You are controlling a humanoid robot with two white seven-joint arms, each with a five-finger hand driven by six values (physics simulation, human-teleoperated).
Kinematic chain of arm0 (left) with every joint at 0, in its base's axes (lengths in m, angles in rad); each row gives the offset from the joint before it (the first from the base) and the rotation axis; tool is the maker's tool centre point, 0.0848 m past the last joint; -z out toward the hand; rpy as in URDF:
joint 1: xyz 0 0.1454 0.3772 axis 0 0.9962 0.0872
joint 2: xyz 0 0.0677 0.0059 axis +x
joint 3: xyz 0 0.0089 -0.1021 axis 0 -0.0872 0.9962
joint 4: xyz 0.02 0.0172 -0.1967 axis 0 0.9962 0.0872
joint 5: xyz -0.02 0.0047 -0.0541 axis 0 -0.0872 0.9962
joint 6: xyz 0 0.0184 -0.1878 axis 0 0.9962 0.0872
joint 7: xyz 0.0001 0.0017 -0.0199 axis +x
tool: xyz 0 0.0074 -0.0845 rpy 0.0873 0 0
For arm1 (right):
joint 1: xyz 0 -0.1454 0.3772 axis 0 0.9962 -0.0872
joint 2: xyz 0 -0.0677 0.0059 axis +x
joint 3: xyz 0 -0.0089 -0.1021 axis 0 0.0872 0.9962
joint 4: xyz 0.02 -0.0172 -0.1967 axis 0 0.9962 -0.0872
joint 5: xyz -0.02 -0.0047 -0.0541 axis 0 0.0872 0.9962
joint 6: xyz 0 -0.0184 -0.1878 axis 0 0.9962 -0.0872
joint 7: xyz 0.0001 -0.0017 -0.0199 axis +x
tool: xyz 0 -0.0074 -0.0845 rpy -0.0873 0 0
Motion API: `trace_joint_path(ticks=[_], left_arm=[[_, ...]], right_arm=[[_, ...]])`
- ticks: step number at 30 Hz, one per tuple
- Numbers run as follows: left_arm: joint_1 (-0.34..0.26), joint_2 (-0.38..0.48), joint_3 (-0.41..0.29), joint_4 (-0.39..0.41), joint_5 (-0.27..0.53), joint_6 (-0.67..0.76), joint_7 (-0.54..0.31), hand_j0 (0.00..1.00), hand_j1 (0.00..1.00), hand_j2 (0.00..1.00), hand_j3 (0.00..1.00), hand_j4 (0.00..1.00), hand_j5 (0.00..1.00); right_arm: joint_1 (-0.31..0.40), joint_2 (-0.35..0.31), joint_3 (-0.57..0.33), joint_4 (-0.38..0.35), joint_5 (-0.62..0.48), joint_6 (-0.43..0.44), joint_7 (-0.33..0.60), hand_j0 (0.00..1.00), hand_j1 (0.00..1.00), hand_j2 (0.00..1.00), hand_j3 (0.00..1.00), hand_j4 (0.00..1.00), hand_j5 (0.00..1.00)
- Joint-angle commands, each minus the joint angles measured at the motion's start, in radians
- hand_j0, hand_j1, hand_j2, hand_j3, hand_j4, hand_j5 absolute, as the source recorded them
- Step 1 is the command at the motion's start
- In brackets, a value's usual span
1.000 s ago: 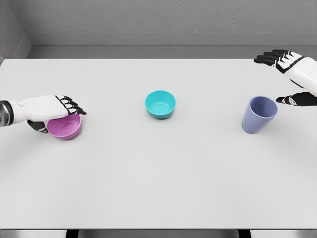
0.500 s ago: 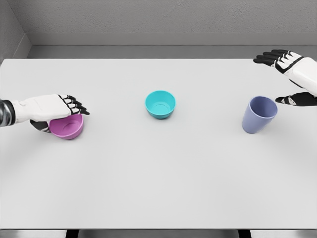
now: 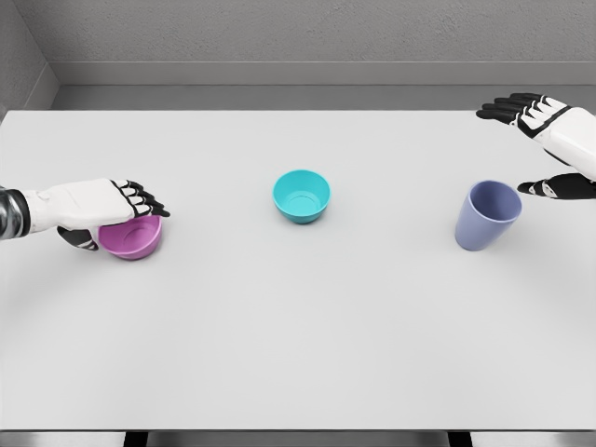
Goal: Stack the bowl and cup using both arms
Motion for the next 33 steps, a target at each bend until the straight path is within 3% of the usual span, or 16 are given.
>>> trace_joint_path(ticks=[1,7,17,26,33], left_arm=[[0.000,0.002,0.001,-0.001,0.003,0.002,0.000,0.98,0.98,0.98,0.98,0.98,0.98],[0.000,0.002,0.000,-0.003,0.002,0.002,-0.001,0.75,0.75,0.75,0.75,0.75,0.75],[0.000,0.002,0.003,-0.003,0.009,0.002,0.000,0.59,0.59,0.59,0.59,0.59,0.59],[-0.005,-0.001,0.004,-0.006,0.026,0.002,0.005,0.39,0.39,0.39,0.39,0.39,0.39],[-0.008,-0.014,0.012,-0.023,0.186,0.002,0.009,0.39,0.39,0.39,0.39,0.39,0.39]], right_arm=[[0.000,-0.001,0.000,0.000,-0.006,0.000,-0.001,1.00,1.00,1.00,1.00,1.00,1.00],[0.000,-0.001,0.000,-0.002,-0.006,0.000,-0.001,1.00,1.00,1.00,1.00,1.00,1.00],[-0.003,0.002,0.000,-0.003,-0.006,0.000,-0.001,1.00,1.00,1.00,1.00,1.00,1.00],[-0.002,0.002,0.000,0.001,-0.006,0.000,-0.001,1.00,1.00,1.00,1.00,1.00,1.00],[-0.002,0.002,0.000,0.006,-0.006,0.010,-0.001,1.00,1.00,1.00,1.00,1.00,1.00]])
